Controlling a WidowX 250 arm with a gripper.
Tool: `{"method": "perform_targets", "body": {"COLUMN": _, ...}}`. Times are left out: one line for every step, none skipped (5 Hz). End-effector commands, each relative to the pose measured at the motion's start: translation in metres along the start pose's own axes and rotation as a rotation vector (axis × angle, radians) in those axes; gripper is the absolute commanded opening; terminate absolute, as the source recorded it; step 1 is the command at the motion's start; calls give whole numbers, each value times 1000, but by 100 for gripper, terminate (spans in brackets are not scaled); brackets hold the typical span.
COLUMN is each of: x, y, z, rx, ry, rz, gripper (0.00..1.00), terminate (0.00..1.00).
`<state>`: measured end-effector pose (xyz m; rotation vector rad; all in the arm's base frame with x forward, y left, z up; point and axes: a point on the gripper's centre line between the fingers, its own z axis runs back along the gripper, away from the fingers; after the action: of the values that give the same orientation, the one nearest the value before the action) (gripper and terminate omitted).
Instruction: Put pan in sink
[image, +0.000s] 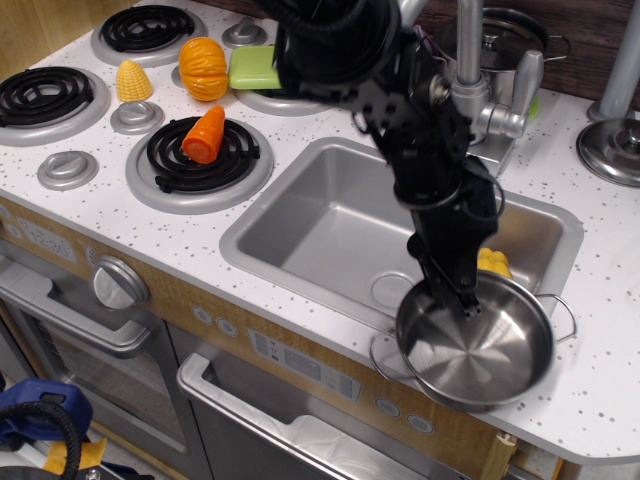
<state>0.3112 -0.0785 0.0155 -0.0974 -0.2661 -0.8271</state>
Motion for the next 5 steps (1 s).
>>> {"method": "perform_targets", "body": {"x": 11, "y": 59, "z": 46, "rx": 139, "ry": 33, "rz": -87, "gripper": 0, "terminate": 0}}
{"method": "perform_targets", "body": {"x": 9, "y": 94, "z": 50, "rx": 180, "ry": 50, "rz": -177, "gripper": 0, "terminate": 0}}
{"method": "perform_targets", "body": {"x": 6, "y": 118, "z": 36, "rx": 223, "ry": 11, "rz": -240, "gripper": 0, "terminate": 0}}
{"method": "perform_targets", "body": {"x": 3, "y": 122, "z": 13, "rx": 249, "ry": -41, "rz": -269, "gripper": 0, "terminate": 0}}
{"method": "perform_targets", "body": {"x": -2, "y": 123, "z": 1, "rx": 254, "ry": -81, "rz": -284, "gripper": 100, "terminate": 0}}
